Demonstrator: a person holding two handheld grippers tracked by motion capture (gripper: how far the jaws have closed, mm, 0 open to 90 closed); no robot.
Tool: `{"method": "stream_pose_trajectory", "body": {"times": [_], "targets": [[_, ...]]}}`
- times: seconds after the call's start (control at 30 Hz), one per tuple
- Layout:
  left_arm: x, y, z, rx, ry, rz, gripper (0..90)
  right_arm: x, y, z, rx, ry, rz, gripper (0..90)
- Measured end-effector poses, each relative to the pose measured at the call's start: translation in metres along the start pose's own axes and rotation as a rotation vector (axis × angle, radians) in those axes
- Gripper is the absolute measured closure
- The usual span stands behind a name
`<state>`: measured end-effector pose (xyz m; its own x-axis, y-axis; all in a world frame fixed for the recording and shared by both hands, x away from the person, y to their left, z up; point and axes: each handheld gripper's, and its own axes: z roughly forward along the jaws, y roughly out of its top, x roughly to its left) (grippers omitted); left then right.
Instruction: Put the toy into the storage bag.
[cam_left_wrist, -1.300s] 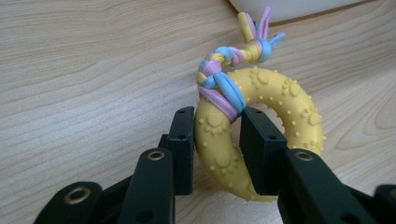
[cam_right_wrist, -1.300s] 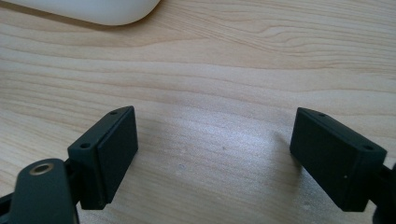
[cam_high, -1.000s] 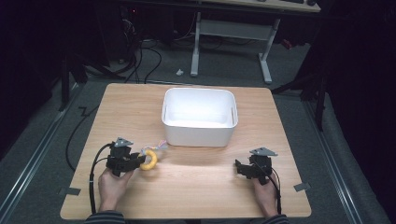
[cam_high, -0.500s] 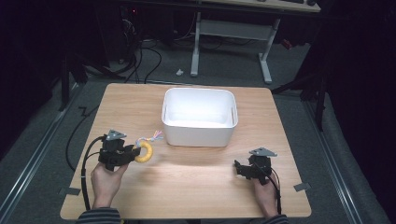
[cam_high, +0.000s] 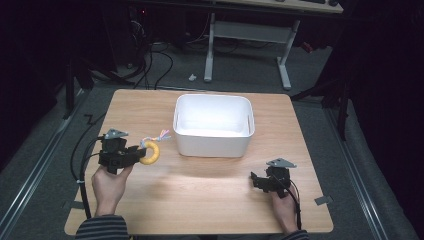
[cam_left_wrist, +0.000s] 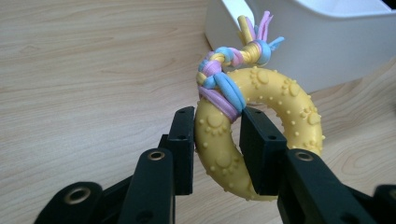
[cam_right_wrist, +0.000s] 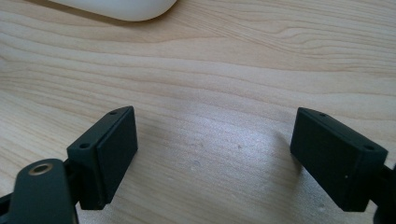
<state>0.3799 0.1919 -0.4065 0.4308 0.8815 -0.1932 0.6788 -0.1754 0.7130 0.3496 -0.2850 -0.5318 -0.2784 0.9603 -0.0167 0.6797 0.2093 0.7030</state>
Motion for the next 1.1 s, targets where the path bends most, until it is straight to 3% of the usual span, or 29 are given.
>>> {"method": "stream_pose_trajectory", "body": {"times": [0.3, 0.57, 1.1], "targets": [[-0.004, 0.015, -0.006, 0.006, 0.015, 0.007, 66.5, 0.0, 0.0, 0.0, 0.0, 0.002, -0.003, 14.9], [-0.007, 0.032, -0.02, -0.023, 0.026, 0.013, 66.5, 0.0, 0.0, 0.0, 0.001, 0.004, -0.005, 14.9], [-0.02, 0.061, -0.023, -0.028, -0.006, 0.017, 66.5, 0.0, 0.0, 0.0, -0.002, 0.01, -0.014, 14.8]]}}
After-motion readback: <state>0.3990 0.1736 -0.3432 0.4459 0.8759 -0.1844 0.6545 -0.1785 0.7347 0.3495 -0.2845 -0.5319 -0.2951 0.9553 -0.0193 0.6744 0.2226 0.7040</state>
